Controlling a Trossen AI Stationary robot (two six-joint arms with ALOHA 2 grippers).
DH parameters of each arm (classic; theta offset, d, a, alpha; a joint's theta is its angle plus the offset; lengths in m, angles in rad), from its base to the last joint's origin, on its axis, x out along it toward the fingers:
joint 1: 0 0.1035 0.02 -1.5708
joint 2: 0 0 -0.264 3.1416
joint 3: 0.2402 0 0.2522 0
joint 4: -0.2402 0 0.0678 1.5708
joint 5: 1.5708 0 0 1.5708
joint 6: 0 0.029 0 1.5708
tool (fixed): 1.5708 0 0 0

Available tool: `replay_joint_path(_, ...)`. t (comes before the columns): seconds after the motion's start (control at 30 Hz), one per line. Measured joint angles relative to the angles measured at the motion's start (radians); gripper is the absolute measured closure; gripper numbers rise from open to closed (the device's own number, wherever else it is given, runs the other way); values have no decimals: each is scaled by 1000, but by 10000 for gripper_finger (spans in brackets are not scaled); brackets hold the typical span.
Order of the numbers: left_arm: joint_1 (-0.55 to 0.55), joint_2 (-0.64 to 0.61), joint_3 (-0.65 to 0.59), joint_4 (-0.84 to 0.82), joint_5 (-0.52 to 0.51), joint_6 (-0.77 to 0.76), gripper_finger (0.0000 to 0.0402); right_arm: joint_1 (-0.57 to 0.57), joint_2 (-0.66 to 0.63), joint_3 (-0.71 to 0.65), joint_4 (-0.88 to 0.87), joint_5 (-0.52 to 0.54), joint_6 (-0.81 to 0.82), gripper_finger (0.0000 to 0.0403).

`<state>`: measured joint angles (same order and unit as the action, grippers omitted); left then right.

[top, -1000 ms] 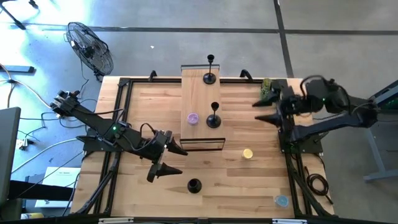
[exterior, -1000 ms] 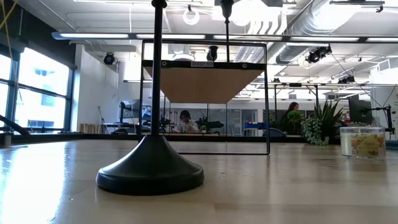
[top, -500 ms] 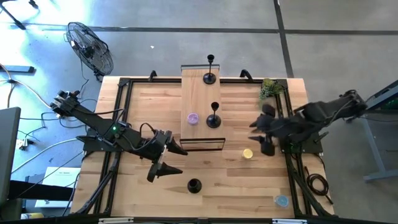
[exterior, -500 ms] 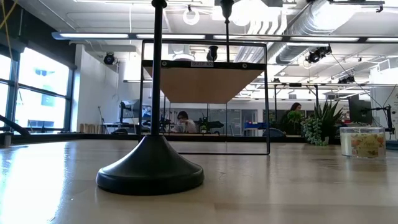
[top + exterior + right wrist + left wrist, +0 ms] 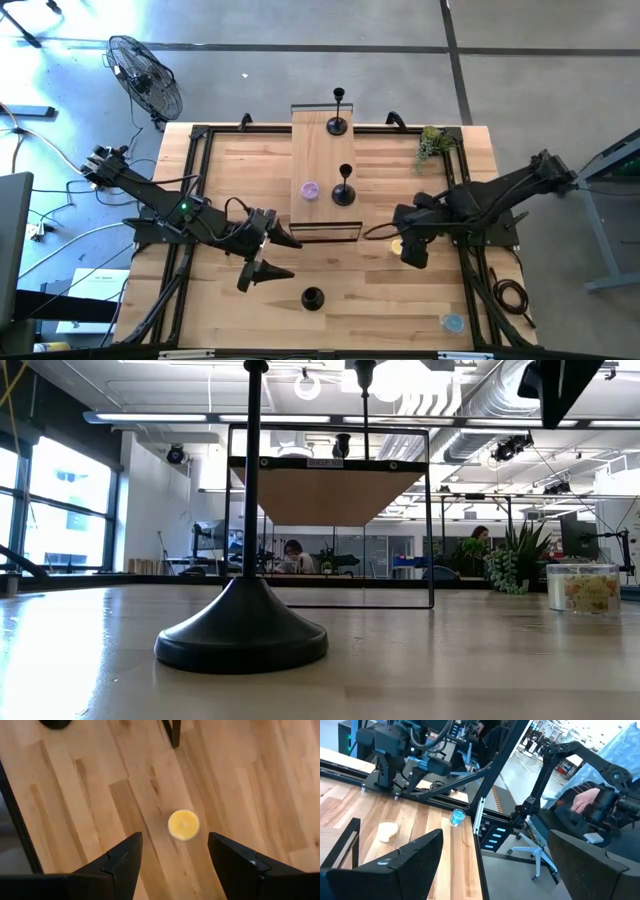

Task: Pick & Place candle stick holders
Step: Put the yellow scented candle on the shelf

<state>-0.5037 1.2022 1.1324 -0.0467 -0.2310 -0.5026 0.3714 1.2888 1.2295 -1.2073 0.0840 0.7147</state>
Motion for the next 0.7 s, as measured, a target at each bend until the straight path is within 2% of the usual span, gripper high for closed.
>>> replay_joint_path(0.17,0,0,0,0,0,-2,50,0,27,0,1,-51,23,181)
replay_joint_path(0.4,0,0,0,0,0,-2,50,0,36,0,60,-67,129,181)
replay_joint_path(0.7,0,0,0,-2,0,6,50,1,37,0,114,-200,272,180)
